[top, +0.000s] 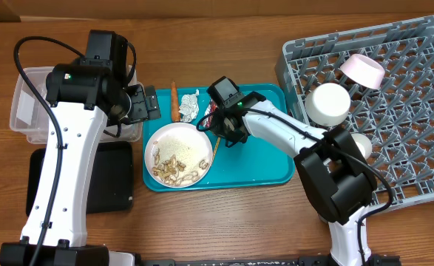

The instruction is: Sort waste into correct bins and load items into the dishwasher

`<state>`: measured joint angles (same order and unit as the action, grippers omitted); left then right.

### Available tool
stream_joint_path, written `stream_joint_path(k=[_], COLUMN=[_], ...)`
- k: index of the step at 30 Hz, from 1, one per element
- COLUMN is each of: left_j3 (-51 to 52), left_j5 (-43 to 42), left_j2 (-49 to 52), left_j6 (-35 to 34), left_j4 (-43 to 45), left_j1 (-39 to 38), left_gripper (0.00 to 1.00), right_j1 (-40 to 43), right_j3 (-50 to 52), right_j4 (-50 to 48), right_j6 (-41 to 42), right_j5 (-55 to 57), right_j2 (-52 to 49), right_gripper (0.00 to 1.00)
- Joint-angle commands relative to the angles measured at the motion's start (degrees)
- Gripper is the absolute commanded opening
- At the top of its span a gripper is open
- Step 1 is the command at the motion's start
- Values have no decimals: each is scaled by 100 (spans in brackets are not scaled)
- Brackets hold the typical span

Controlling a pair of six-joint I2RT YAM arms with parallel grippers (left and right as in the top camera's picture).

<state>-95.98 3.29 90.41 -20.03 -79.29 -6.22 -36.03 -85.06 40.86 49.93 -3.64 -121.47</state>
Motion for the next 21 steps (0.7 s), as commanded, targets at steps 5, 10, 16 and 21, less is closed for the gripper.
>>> stream_joint_path(k=[5, 10, 16, 21], left_j3=[-66, -66, -66, -66], left_j5=[72, 72, 72, 72], left_j2=[46, 46, 46, 46], left_j6=[-76, -76, -76, -76], left_j4=[11, 13, 13, 13], left_j1=[31, 31, 31, 31], left_gripper=[100, 100, 100, 100], right_j1=[55, 245, 476, 455], right_j3=[-20, -321, -715, -920], right_j4=[492, 1154, 1825, 1950], right_j6=[247, 243, -295, -2120], right_j5=[55, 245, 874, 1432], right_j2=[-389, -389, -105, 544], right_gripper=[4, 4, 4, 4])
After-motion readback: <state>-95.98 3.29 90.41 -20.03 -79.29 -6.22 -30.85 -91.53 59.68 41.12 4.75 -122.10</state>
